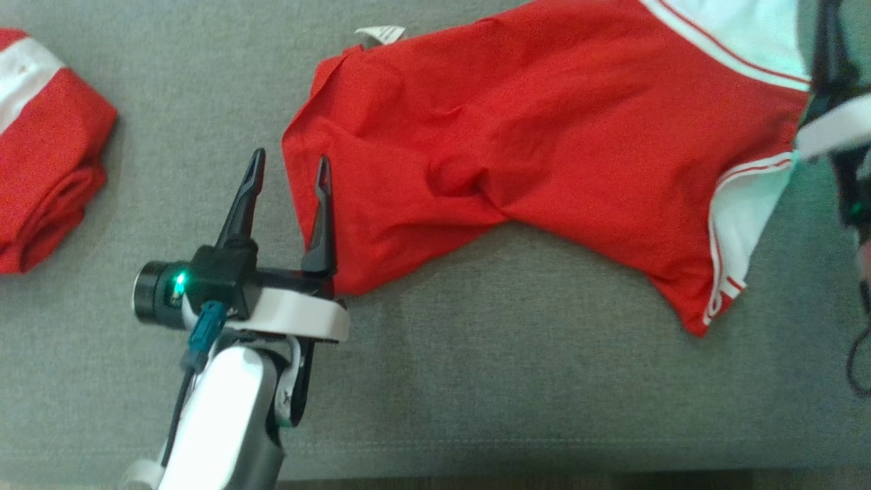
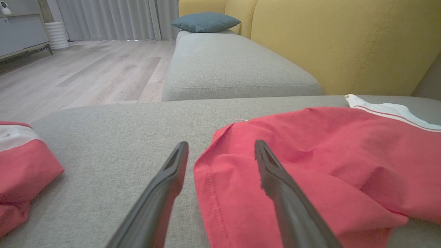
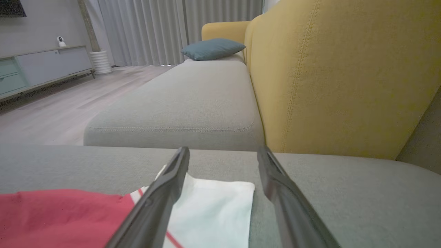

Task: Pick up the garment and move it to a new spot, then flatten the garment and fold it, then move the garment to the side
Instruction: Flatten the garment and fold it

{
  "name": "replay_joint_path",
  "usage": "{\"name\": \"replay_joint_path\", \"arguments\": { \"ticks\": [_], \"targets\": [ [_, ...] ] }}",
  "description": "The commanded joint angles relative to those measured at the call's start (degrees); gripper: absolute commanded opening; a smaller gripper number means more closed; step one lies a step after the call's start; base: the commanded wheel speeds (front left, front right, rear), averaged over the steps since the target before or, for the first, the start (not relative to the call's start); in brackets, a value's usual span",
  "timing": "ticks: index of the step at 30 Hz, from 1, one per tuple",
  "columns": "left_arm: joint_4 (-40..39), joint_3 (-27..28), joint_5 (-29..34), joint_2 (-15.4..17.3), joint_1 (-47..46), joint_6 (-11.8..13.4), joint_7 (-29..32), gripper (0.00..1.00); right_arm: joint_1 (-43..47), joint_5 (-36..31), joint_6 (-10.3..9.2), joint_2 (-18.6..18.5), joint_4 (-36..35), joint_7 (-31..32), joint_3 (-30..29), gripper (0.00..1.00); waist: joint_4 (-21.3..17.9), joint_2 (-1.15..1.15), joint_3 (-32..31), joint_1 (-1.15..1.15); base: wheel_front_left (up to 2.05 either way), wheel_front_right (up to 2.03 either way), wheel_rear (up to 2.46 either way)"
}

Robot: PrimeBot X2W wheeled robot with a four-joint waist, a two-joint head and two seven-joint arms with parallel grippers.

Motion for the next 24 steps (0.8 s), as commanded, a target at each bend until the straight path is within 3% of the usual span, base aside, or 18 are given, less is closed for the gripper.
{"name": "replay_joint_path", "arguments": {
  "ticks": [1, 8, 15, 24],
  "targets": [
    [-1.67, 2.32, 0.54, 1.00, 0.41, 0.22, -0.29, 1.00, 3.16, -0.46, 0.23, 0.31, -3.10, -0.66, -0.21, 1.00, -1.09, 0.00, -1.46, 0.00, 0.00, 0.00, 0.00],
    [-2.08, 3.39, 0.23, 2.10, 3.01, 0.65, -0.29, 1.00, 18.73, -3.51, 0.23, 4.51, -17.69, -0.42, -5.18, 1.00, -2.66, 0.00, -5.13, 0.00, 0.00, 0.00, 0.00],
    [-2.74, 3.76, -0.10, 2.81, 5.60, 1.01, -0.29, 1.00, 32.94, -7.57, 0.23, 11.13, -31.87, 5.47, -9.28, 1.00, -3.33, 0.00, -8.02, 0.00, 0.00, 0.00, 0.00],
    [-3.24, 3.74, -0.37, 3.45, 7.72, 1.45, -0.28, 1.00, 41.05, -10.43, 0.23, 15.97, -42.36, 11.31, -10.40, 1.00, -3.76, 0.00, -9.93, 0.00, 0.00, 0.00, 0.00]
  ]
}}
